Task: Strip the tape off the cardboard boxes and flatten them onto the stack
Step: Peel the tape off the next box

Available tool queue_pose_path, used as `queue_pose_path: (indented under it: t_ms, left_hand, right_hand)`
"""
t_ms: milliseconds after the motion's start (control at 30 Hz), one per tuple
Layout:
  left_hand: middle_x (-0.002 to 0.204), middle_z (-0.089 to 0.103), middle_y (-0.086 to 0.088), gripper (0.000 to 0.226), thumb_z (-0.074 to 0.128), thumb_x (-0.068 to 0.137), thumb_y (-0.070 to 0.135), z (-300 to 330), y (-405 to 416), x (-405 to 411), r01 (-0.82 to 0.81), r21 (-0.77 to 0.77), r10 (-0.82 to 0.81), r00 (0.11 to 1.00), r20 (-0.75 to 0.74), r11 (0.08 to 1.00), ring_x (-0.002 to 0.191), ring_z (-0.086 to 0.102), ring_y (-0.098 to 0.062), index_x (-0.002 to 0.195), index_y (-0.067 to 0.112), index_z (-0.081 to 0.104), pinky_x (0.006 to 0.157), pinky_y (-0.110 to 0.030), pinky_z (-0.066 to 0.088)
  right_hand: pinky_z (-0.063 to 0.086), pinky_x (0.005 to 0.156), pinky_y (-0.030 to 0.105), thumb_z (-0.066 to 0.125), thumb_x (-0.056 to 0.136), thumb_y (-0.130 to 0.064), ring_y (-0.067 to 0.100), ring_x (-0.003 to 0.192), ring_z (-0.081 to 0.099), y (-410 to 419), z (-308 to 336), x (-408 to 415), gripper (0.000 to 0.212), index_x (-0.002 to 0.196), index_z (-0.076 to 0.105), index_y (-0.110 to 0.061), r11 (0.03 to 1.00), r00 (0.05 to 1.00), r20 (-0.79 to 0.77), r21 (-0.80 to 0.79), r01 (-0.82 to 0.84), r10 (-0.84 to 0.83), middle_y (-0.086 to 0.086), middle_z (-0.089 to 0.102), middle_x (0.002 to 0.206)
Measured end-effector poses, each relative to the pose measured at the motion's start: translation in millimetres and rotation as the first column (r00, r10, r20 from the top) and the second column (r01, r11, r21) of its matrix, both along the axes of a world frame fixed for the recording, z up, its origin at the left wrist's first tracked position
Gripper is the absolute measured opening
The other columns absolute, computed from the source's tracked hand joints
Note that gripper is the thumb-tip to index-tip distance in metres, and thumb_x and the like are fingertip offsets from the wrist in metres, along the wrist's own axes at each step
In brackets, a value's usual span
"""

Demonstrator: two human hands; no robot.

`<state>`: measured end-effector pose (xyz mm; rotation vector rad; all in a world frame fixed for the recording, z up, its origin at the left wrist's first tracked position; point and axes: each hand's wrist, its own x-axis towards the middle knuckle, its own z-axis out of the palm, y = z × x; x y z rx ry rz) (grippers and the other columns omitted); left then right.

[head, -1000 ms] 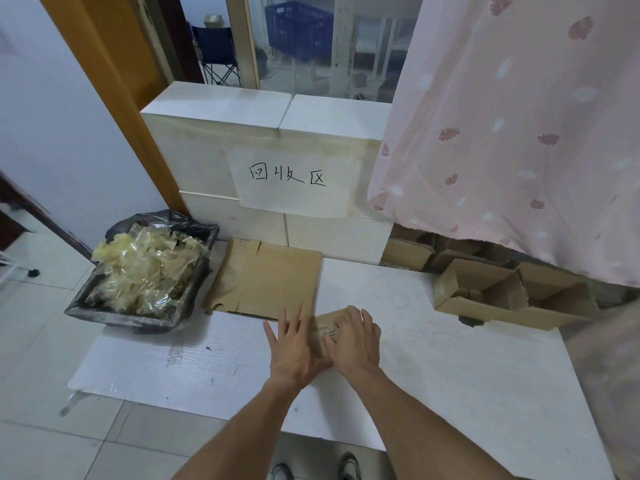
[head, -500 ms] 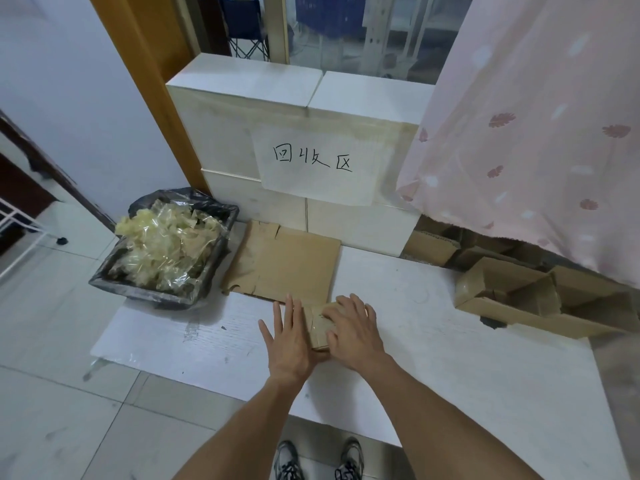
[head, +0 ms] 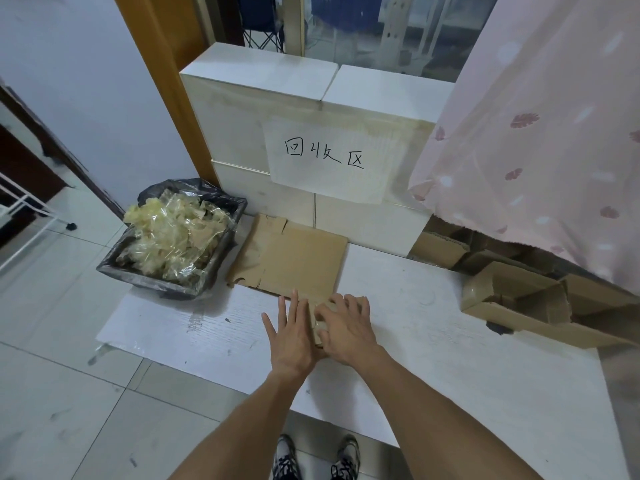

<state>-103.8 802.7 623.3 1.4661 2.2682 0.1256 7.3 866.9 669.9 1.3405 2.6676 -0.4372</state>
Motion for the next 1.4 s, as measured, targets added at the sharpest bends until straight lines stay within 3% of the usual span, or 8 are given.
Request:
queue_pose_path:
  t_ms: [133,467,1000,1133,1400]
  left_hand:
    - [0.165,-0.017,0.002,0.119,0.071,0.063,0.077,-1.1,1.6,-0.6,0.005,-0.013,-0.005,1.000,-0.018,1.000,0.149,-0.024,-0.026,0.150,0.021,0.011,0.113,-0.060,-0.017]
    - [0.164,-0.020,0.000,0.117,0.062,0.067,0.082,-0.9,1.1,0.9,0.025,-0.057,-0.030,0.995,-0.095,0.998,0.148,-0.025,-0.031,0.152,0.021,0.011,0.114,-0.065,-0.011]
    - [0.163,-0.024,0.001,0.107,0.060,0.076,0.075,-3.4,-4.4,7.7,0.025,-0.092,-0.035,0.994,-0.105,0.995,0.148,-0.024,-0.034,0.153,0.024,0.005,0.112,-0.068,-0.012]
    - [0.164,-0.019,0.000,0.111,0.068,0.072,0.072,-0.5,-2.4,2.3,0.036,-0.089,-0.043,0.996,-0.078,0.995,0.149,-0.022,-0.034,0.152,0.024,0.008,0.112,-0.068,-0.012]
    - [0.164,-0.020,0.000,0.113,0.063,0.071,0.075,3.5,-1.8,3.0,0.071,-0.084,-0.078,0.994,-0.076,0.994,0.149,-0.023,-0.033,0.155,0.025,0.007,0.113,-0.066,-0.014]
  right_hand:
    - [0.011,0.114,0.050,0.048,0.091,-0.039,0.025,0.129,0.032,-0.9,1.8,0.0,0.035,0.126,0.048,-0.038,0.999,0.999,-0.017,-0.038,0.032,-0.033,-0.004,0.039,0.138]
    - [0.018,0.110,0.048,0.044,0.095,-0.038,0.027,0.127,0.034,-1.3,1.5,-0.2,0.019,0.111,0.055,-0.035,1.000,0.999,0.036,0.010,-0.013,0.012,-0.002,0.038,0.144]
    - [0.023,0.103,0.050,0.042,0.093,-0.037,0.031,0.124,0.037,-7.9,4.7,0.7,0.021,0.111,0.054,-0.033,0.998,0.991,0.125,0.034,-0.050,0.045,-0.001,0.035,0.148]
    - [0.015,0.109,0.052,0.048,0.093,-0.038,0.033,0.132,0.031,-10.8,0.3,6.9,0.022,0.108,0.061,-0.030,0.999,0.991,0.121,0.000,-0.052,0.051,0.000,0.031,0.151]
    - [0.024,0.103,0.039,0.053,0.087,-0.035,0.024,0.119,0.039,-14.4,9.0,7.0,0.033,0.120,0.047,-0.031,0.998,0.997,0.064,-0.046,0.053,-0.050,-0.008,0.043,0.132]
